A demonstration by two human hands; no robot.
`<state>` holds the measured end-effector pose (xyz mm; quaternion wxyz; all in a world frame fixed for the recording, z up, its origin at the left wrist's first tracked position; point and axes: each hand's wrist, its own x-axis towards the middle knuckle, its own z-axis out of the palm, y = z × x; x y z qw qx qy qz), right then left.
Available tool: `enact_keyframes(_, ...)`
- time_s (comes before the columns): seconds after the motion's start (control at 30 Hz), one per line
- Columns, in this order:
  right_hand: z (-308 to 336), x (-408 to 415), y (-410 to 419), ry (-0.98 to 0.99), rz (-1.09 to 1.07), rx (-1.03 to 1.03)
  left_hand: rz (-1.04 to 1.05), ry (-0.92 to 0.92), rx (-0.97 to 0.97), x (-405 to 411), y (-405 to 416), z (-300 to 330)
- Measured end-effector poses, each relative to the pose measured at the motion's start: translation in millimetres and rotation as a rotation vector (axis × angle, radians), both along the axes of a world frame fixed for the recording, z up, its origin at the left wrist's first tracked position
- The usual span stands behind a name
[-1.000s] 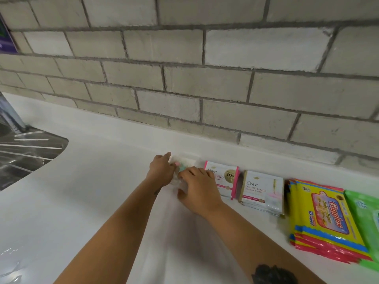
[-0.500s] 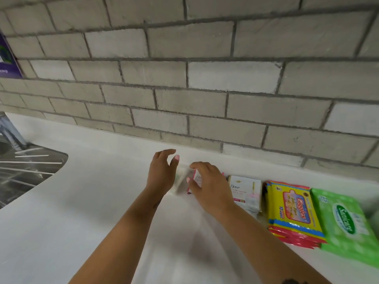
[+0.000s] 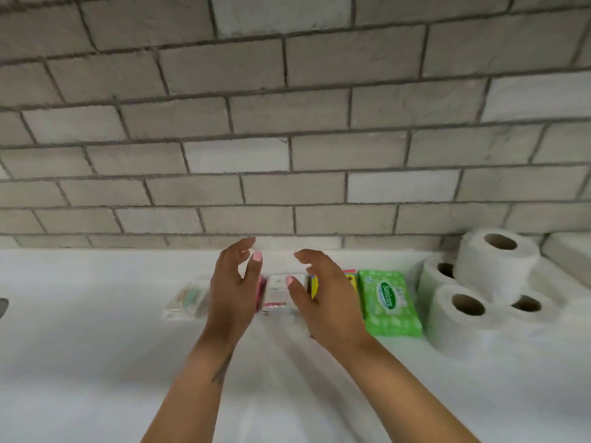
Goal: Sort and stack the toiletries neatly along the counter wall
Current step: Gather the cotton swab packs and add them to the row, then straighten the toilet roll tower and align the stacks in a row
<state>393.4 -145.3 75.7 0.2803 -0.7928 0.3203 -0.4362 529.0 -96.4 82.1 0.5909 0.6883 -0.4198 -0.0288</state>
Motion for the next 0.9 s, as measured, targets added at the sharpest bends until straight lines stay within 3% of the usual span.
enact_keyframes(0.9,13,-301,-18,-0.072,-0.340,0.084,-0.511,0.305,-0.057,-314,-58,11)
